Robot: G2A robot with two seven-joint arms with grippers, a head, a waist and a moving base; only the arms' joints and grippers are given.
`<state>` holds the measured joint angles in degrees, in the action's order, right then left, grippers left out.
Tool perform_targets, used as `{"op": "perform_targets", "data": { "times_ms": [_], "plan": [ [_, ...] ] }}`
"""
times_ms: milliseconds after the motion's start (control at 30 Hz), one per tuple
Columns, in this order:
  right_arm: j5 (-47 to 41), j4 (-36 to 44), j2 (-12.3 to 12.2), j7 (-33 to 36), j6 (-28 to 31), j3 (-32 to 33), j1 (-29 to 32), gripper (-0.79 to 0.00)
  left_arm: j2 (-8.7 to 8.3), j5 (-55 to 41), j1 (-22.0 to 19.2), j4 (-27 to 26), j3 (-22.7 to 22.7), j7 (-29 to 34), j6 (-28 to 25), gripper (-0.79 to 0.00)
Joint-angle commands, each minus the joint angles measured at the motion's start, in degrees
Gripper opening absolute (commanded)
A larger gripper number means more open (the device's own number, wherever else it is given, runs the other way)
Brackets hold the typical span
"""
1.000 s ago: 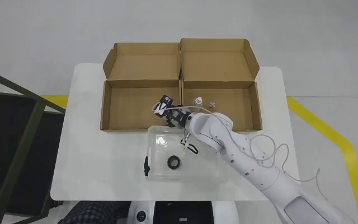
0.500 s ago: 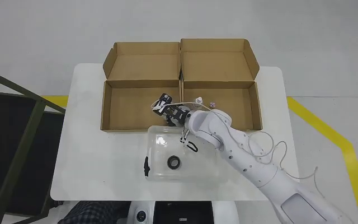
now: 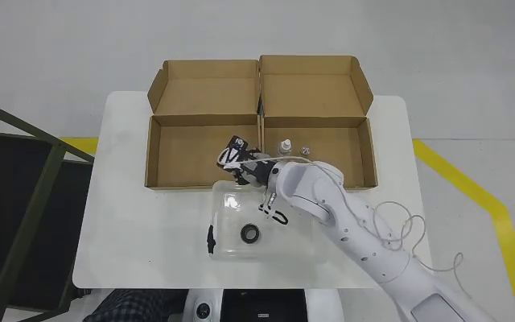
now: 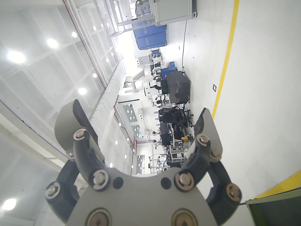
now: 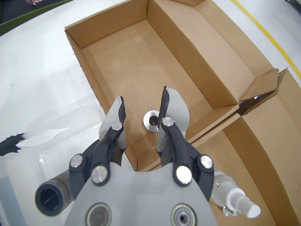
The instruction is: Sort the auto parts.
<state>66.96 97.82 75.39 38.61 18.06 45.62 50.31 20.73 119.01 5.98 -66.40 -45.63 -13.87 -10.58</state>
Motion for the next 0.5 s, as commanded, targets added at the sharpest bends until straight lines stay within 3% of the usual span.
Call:
{"op": "perform_targets", "data": {
  "times_ms": [0, 467],
  "plan": [
    [0.44, 2.88, -0.47, 0.29, 1.27, 0.9, 1.91, -0.483, 0.0, 0.01, 0.0, 0.0, 0.0, 0.0, 0.0, 0.0],
    [0.52, 15.53, -3.62, 1.56, 12.56, 6.65, 14.33, -0.44, 0.0, 0.01, 0.0, 0.0, 0.0, 0.0, 0.0, 0.0]
  ]
}}
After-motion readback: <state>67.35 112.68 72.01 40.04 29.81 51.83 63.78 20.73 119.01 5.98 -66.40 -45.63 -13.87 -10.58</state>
